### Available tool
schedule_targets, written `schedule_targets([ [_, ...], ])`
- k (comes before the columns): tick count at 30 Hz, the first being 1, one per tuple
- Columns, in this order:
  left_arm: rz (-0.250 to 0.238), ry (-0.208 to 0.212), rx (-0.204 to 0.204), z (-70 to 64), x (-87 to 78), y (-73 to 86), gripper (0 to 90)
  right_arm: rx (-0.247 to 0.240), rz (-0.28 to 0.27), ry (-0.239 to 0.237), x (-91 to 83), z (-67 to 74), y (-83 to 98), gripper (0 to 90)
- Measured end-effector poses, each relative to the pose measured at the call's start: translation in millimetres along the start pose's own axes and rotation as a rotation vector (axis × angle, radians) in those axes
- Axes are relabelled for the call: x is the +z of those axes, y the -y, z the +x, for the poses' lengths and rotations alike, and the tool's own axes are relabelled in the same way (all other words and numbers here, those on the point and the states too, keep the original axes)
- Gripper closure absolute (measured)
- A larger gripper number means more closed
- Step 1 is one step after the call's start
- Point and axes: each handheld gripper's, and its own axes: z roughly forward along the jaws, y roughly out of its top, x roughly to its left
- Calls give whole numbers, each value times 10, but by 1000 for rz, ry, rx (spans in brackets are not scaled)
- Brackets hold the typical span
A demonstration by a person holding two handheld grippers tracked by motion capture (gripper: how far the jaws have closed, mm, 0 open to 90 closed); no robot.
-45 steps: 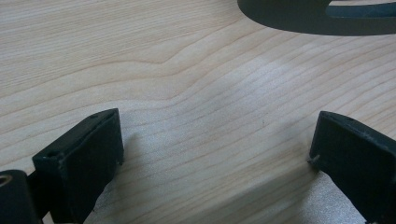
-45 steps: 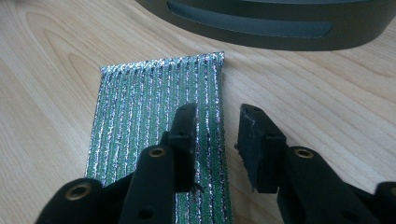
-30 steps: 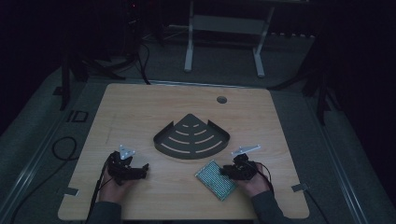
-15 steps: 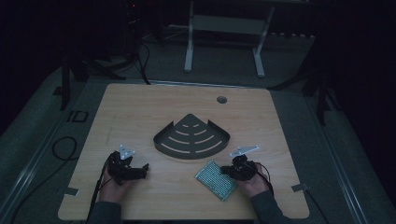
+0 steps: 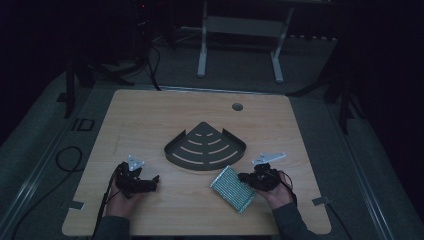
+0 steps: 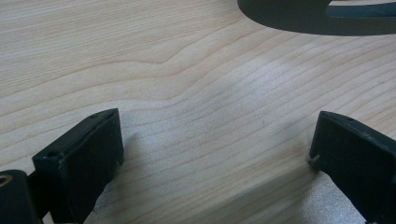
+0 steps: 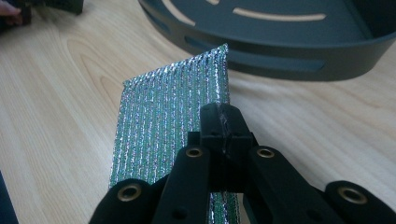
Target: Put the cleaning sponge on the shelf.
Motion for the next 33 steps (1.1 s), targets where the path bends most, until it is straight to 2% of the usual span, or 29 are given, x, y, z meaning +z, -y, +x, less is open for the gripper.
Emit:
schedule_targets([
  [11, -1, 0, -2, -1, 1, 0, 29, 3, -34, -9, -94, -45, -87, 894],
  [29, 0, 0, -1, 0, 0, 0, 29, -13, -74, 18, -170, -105, -274, 894],
  [33, -1, 0, -1, -1, 1, 0, 29, -19, -90, 25, -204, -138, -371, 894],
])
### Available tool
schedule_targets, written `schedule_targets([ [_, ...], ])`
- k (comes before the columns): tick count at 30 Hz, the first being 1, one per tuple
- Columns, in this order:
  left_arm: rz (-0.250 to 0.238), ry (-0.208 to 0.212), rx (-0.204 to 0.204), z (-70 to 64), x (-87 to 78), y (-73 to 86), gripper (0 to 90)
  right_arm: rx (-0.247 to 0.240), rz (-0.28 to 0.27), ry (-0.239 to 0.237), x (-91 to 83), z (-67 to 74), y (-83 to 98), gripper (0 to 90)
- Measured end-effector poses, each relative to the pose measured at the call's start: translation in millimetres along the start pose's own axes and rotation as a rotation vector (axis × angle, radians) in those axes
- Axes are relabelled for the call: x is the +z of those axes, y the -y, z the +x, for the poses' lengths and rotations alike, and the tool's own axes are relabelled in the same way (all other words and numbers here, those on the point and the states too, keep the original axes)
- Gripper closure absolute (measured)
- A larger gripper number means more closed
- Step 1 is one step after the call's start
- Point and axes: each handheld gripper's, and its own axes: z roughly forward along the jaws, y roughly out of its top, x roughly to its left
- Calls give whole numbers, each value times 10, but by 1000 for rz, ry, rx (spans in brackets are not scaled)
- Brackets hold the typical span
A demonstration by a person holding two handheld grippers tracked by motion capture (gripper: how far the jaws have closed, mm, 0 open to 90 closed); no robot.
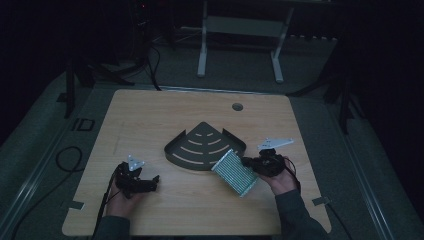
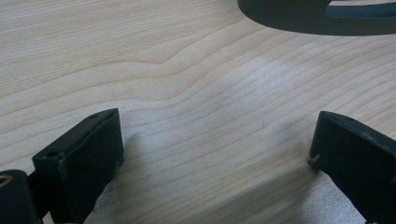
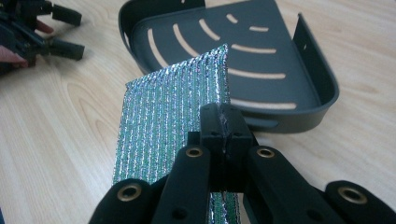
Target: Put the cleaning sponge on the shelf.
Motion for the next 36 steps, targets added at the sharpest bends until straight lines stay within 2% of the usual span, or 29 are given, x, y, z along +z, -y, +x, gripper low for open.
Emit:
schedule_targets([
  [19, 0, -1, 2, 1, 0, 0, 29, -35, -40, 20, 14, -107, -242, 893],
  [36, 0, -1, 0, 0, 0, 0, 29, -50, -61, 24, 127, -218, -429, 894],
])
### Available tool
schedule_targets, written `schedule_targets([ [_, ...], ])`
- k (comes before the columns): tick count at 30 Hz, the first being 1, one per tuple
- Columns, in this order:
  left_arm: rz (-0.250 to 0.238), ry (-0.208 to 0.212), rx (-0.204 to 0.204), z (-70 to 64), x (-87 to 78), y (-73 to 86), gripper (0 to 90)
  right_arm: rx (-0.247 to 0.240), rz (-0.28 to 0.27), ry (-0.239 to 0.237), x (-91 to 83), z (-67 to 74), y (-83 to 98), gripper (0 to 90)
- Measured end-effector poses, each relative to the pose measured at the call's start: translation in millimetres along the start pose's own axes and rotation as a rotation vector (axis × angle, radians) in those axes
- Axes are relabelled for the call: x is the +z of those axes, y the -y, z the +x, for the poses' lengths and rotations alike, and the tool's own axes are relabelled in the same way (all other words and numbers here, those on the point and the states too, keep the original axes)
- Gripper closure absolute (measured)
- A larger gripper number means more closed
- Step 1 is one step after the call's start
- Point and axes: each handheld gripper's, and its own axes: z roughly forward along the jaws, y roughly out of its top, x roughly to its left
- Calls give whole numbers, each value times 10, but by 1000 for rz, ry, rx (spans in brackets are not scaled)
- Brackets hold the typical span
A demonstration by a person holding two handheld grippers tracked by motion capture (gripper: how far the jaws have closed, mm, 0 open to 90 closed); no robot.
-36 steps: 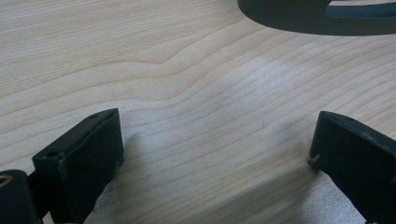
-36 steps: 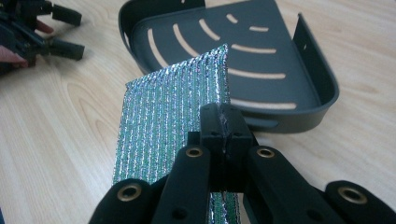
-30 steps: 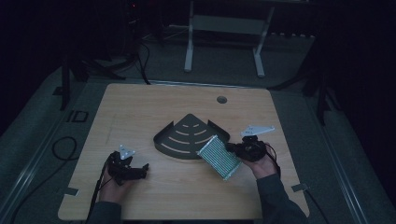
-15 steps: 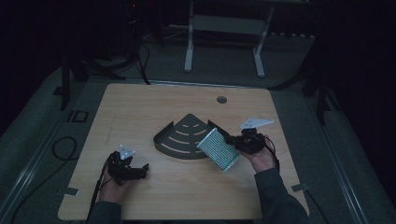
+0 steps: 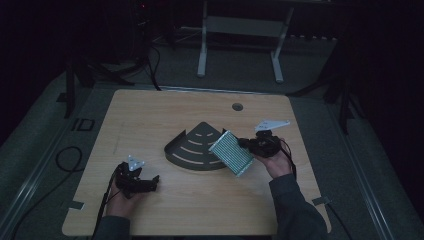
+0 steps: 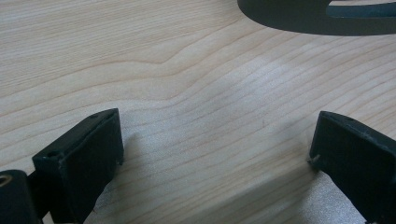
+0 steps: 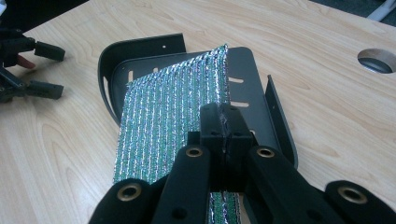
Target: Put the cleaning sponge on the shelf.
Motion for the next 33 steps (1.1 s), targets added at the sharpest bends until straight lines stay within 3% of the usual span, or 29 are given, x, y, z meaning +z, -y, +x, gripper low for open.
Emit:
schedule_targets([
  [33, 0, 1, -1, -1, 0, 0, 29, -12, -14, 23, 291, -222, -223, 893],
])
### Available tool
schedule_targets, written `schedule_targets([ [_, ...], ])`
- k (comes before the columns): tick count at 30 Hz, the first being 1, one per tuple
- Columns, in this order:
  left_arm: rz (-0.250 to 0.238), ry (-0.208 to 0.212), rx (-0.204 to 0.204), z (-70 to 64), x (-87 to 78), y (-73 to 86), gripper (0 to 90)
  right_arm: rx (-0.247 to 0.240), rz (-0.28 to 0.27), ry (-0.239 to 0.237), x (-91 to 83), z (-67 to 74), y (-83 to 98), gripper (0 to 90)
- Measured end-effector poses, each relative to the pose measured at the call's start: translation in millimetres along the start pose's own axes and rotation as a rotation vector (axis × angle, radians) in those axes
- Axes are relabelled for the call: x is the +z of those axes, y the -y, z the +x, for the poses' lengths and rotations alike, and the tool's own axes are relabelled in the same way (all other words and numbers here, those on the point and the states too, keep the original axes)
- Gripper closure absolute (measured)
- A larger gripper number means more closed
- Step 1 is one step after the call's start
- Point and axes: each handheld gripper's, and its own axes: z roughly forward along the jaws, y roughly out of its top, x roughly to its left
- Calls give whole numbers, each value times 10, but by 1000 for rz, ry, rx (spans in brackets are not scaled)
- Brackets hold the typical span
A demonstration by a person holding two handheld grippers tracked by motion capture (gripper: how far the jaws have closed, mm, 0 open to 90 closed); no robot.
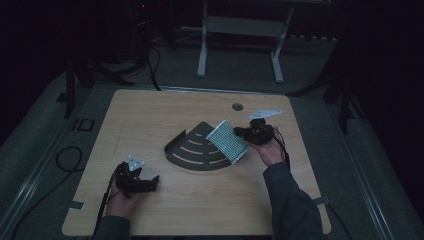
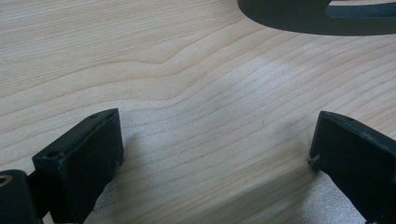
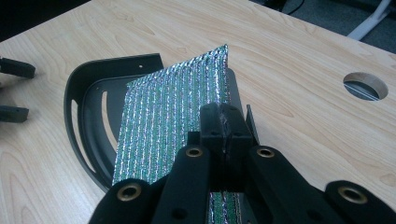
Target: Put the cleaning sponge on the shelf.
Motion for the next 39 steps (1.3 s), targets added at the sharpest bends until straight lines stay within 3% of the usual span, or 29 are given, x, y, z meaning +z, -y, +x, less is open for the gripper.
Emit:
schedule_targets([
  [21, 0, 0, 0, 0, 0, 0, 29, 35, 9, 12, 163, -79, -3, 893],
  [39, 0, -1, 0, -1, 1, -1, 29, 33, 14, 9, 307, -78, -63, 893],
])
